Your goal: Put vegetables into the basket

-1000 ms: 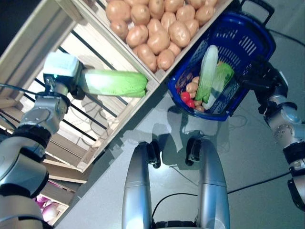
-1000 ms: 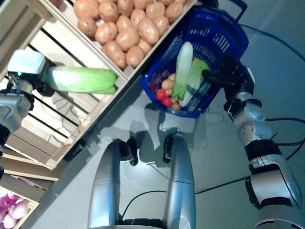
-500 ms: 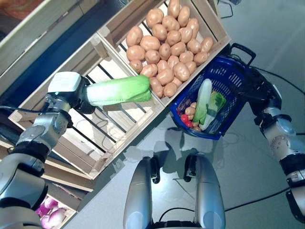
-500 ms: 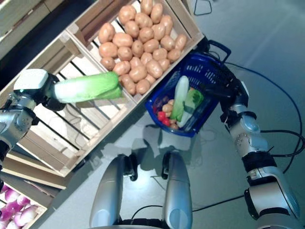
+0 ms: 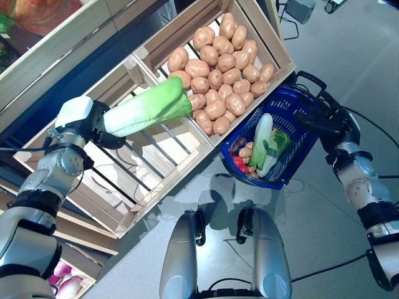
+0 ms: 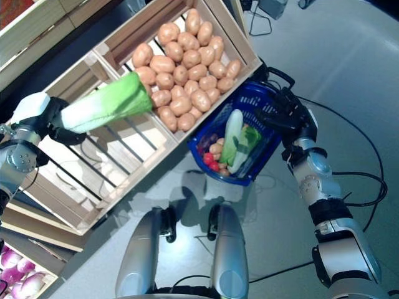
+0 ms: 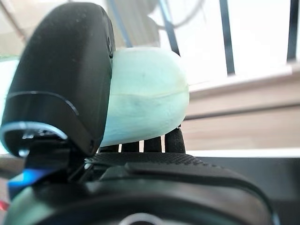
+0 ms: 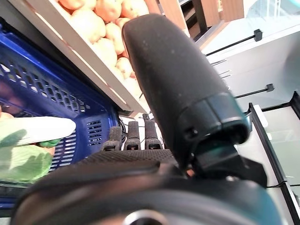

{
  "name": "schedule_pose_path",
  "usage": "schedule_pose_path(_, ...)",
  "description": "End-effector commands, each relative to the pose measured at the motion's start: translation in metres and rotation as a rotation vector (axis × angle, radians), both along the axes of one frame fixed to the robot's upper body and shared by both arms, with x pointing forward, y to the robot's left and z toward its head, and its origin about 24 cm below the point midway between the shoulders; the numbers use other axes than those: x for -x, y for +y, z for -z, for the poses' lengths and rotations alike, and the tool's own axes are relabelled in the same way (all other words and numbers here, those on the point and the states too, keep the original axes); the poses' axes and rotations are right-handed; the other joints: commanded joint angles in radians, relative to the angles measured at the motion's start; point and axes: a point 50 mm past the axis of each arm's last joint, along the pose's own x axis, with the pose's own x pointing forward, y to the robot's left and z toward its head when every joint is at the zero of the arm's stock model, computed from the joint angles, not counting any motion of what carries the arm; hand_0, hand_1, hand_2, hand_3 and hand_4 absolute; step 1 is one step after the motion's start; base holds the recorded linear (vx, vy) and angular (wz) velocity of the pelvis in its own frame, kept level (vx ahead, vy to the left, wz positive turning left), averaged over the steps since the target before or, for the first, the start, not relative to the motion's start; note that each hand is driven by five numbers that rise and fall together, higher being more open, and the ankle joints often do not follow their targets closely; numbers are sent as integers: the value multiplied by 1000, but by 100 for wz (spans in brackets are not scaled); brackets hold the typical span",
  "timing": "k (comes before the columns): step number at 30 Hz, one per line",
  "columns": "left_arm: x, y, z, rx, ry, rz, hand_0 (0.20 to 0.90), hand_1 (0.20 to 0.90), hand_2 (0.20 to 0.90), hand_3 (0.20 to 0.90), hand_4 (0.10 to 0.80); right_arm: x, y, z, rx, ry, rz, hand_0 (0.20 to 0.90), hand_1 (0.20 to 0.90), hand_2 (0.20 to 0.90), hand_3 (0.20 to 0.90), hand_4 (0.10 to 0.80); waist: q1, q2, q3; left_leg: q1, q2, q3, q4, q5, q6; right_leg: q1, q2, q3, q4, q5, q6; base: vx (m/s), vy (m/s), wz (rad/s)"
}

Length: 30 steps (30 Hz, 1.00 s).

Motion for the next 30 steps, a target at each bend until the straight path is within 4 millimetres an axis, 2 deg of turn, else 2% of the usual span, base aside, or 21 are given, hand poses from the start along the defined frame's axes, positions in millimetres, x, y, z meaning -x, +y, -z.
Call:
schedule_pose_path(1, 5, 4, -16, 346, -206, 13, 300, 300, 300, 300, 400, 5, -1, -10, -65, -133, 7, 900, 900, 900, 900, 800, 20, 11, -155, 131, -44, 30, -186, -2, 18, 133, -5, 20, -139, 33, -1, 0, 0, 0)
schedule_pose_path(3, 5, -1, -11, 435, -218, 57, 300, 300, 300, 300, 400, 5, 8, -3, -99, -134, -33, 900, 900, 900, 900, 800, 23, 8, -162, 154, -50, 23, -221, 14, 17, 156, -7, 15, -168, 44, 3, 18, -2, 1)
schedule_pose_path(7, 5, -24, 5, 624, -227, 181, 300, 300, 300, 300, 400, 8, 41, 10, -160, -156, -186, 900, 900, 900, 900, 800, 34, 2, -192, 235, -64, 2, -333, 59, 18, 244, -5, -2, -284, 82, 14, 57, -10, 2)
schedule_pose_path(12, 11, -71, 36, 778, -196, 341, 300, 300, 300, 300, 400, 23, 101, 26, -234, -206, -457, 900, 900, 900, 900, 800, 57, -6, -263, 377, -81, -33, -508, 128, 28, 415, 19, -34, -508, 147, 29, 119, -37, 7)
schedule_pose_path(15, 16, -96, 50, 789, -171, 390, 300, 300, 300, 300, 400, 32, 123, 31, -274, -220, -543, 900, 900, 900, 900, 800, 64, -10, -306, 452, -86, -41, -601, 161, 30, 507, 37, -50, -632, 184, 38, 136, -39, 4)
schedule_pose_path(16, 18, -108, 56, 783, -157, 416, 300, 300, 300, 300, 400, 35, 135, 28, -298, -236, -600, 900, 900, 900, 900, 800, 68, -13, -334, 497, -89, -43, -657, 178, 29, 561, 50, -56, -703, 203, 42, 148, -39, 12)
schedule_pose_path(20, 19, -125, 59, 765, -147, 443, 300, 300, 300, 300, 400, 39, 152, 19, -339, -283, -682, 900, 900, 900, 900, 800, 71, -17, -361, 564, -89, -45, -732, 197, 28, 633, 67, -60, -789, 227, 44, 75, -32, 6)
schedule_pose_path(22, 18, -136, 64, 754, -132, 445, 300, 300, 300, 300, 400, 41, 167, 9, -381, -325, -736, 900, 900, 900, 900, 800, 72, -19, -379, 606, -88, -45, -779, 212, 28, 672, 77, -62, -831, 242, 45, 33, -34, 10)
schedule_pose_path(25, 15, -148, 69, 731, -111, 447, 300, 300, 300, 300, 400, 41, 182, -5, -398, -361, -774, 900, 900, 900, 900, 800, 72, -22, -398, 644, -87, -47, -827, 225, 28, 708, 85, -63, -876, 259, 47, 0, 0, 0)
schedule_pose_path(30, 14, -156, 77, 686, -77, 443, 300, 300, 300, 300, 400, 44, 195, -21, -384, -400, -841, 900, 900, 900, 900, 800, 70, -26, -417, 683, -86, -37, -869, 232, 30, 741, 94, -56, -913, 276, 50, 7, -5, -2)
